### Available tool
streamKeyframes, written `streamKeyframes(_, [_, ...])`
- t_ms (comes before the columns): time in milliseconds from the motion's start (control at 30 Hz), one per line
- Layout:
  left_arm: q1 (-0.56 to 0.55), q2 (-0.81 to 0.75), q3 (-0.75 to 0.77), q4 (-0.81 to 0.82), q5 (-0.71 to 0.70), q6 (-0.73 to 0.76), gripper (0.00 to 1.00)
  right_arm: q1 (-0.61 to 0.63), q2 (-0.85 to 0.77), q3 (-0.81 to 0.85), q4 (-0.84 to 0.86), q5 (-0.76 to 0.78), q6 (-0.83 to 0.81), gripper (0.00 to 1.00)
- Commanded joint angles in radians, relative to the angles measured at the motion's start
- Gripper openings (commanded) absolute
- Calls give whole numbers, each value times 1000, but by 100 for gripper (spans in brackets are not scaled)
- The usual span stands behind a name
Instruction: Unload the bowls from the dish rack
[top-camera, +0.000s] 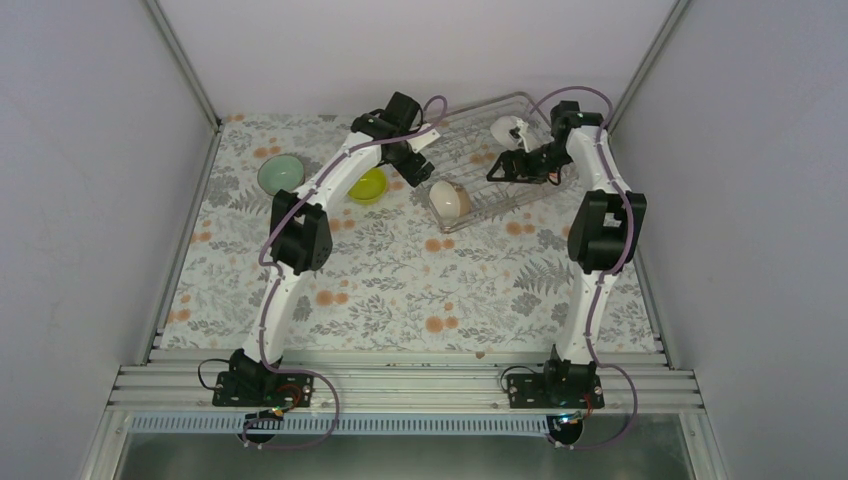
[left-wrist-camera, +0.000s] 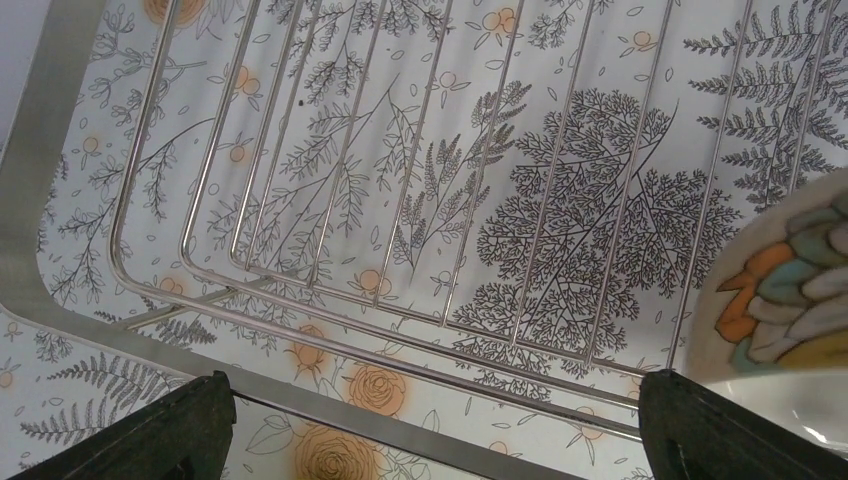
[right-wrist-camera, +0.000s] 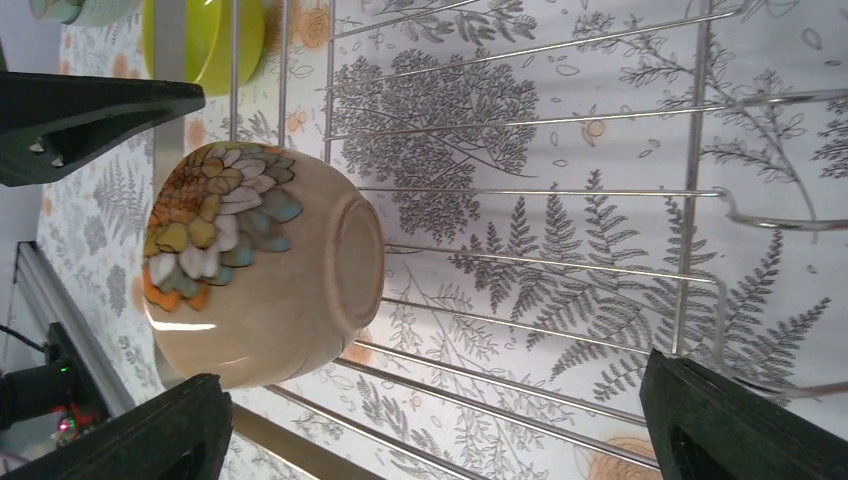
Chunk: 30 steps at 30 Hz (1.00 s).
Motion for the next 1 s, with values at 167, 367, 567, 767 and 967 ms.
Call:
streamKeyframes(167, [-31, 29, 23, -19, 42, 4, 100, 72, -84, -39, 92, 171, -44, 100])
streamKeyframes(367, [-38, 21, 25, -22, 38, 6, 100, 160, -68, -92, 187, 337, -11, 100])
streamKeyframes(567, [-41, 5, 8, -18, 39, 8, 100, 171, -17, -22, 227, 451, 71, 92])
streamKeyframes(767, [-42, 8, 11, -21, 40, 9, 100, 188, -45, -64, 239, 524, 78, 82])
streamKeyframes(967, [-50, 22, 33, -30, 44, 11, 100, 195, -38, -106, 243, 551, 67, 71])
